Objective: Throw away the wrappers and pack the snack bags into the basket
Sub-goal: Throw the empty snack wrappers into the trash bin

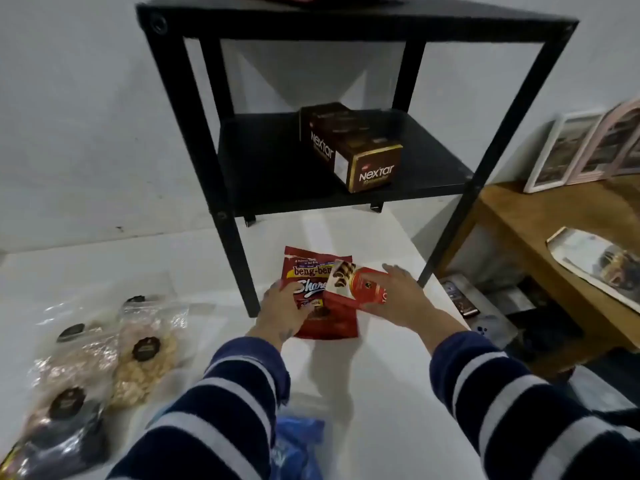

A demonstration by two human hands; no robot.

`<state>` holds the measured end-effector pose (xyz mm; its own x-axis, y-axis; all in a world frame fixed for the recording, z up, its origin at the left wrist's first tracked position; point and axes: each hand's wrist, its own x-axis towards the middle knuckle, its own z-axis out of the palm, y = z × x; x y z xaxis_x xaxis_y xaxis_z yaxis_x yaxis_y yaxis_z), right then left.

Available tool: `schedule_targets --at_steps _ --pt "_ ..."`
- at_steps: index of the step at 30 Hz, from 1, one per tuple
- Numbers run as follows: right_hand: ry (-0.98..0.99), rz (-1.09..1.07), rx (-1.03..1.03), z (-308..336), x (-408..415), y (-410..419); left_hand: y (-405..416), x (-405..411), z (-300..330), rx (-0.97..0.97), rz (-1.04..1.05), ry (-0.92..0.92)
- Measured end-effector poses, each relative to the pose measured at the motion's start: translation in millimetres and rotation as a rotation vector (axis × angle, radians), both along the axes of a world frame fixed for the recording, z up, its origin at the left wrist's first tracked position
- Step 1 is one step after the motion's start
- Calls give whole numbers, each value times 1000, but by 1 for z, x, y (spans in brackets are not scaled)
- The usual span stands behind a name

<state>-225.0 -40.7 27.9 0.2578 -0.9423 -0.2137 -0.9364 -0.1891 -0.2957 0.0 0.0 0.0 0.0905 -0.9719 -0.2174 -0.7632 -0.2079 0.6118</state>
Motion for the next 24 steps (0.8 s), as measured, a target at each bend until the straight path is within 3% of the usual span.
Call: schedule_targets --at_steps 3,8,19,24 --pt "200 58 9 -15 4 -19 -14 5 -16 96 21 -74" --pt "182 36 53 -32 0 -31 -23 1 -27 66 18 -183" --pt "-23 -213 79 -15 0 16 3 -20 3 -205 259 338" --pt "-140 -216 10 23 -10 59 51 -29 40 -309 314 395"
